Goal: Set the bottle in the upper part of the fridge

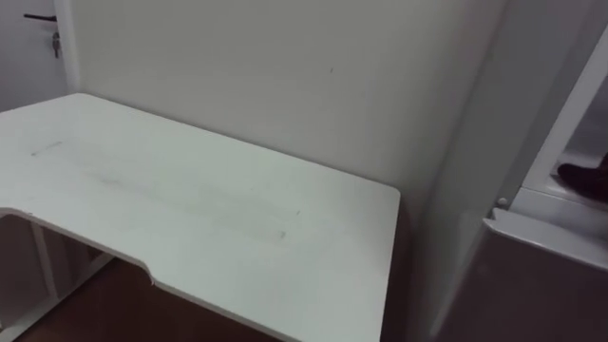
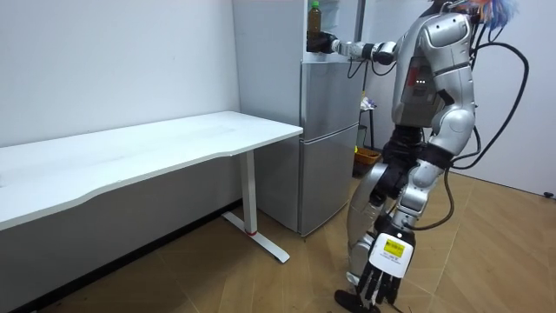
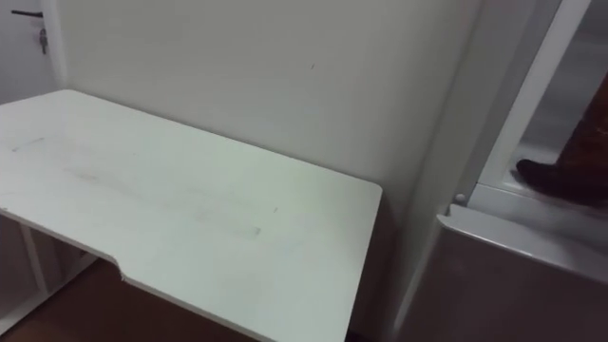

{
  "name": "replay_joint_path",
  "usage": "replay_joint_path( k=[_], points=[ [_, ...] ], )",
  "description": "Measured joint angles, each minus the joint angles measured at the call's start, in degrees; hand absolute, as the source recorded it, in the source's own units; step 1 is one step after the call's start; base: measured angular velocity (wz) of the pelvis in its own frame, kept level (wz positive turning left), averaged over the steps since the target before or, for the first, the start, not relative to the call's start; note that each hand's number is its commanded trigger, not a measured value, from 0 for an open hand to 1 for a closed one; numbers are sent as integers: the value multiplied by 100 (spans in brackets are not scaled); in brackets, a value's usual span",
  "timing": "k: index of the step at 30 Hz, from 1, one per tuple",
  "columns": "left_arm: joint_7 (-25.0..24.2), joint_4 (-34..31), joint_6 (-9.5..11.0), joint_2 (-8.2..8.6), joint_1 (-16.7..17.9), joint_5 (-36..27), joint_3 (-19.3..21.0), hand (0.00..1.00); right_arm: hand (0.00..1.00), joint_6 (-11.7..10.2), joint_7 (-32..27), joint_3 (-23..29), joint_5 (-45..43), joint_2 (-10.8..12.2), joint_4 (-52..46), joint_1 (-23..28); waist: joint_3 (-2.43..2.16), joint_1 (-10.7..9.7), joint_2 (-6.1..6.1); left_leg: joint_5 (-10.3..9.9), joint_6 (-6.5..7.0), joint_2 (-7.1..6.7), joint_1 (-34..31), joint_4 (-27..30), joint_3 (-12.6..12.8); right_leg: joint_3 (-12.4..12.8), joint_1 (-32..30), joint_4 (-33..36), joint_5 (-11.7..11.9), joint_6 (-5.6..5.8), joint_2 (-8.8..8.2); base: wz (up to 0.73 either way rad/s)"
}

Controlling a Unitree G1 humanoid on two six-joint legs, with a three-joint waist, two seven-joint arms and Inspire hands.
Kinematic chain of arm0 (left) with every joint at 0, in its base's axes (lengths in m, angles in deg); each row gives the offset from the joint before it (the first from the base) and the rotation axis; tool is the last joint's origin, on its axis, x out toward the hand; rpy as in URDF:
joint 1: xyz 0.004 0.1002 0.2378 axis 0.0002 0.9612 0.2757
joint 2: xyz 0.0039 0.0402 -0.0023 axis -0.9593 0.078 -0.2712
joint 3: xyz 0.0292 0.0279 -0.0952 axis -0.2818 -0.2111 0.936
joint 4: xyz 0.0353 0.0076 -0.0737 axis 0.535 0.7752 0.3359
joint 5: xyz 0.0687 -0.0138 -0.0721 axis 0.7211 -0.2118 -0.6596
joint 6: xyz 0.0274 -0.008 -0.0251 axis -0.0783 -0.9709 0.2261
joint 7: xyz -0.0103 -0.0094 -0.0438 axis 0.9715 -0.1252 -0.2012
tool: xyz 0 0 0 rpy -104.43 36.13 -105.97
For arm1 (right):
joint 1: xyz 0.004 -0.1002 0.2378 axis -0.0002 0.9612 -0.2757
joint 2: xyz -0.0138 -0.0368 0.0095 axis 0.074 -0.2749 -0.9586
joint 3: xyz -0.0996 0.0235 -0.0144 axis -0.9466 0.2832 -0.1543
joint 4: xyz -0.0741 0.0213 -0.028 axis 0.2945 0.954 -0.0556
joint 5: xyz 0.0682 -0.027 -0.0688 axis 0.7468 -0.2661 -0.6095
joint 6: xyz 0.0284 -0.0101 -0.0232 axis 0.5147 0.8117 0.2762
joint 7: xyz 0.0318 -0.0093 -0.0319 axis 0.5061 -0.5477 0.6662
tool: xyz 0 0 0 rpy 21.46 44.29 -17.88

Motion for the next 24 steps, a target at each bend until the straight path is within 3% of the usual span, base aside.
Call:
replay_joint_path(
  k=[11, 20, 24],
  points=[
    [-7, -50, -4, -42, -2, -12, -1, 0, 0, 36, 213, -6, 90, -21, -1, 1, -31, -39, 37, 1, 0, -2, 56, -39, 8, 62, 47, -77, 6, -2, 19, 0],
    [-5, -62, -14, -45, 44, -12, -5, 0, 0, 42, 313, -51, 758, -43, -118, 16, -45, -145, 27, 1, -4, -1, 155, -100, 45, 71, 135, -87, 4, -5, 19, 0],
    [-4, -119, 2, -28, 125, 18, 9, 0, 0, 51, 373, 62, 873, -43, -342, 235, -50, -151, 43, -13, 1, -23, 338, -181, 59, 62, 278, -90, -21, 15, -12, 0]
  ],
)
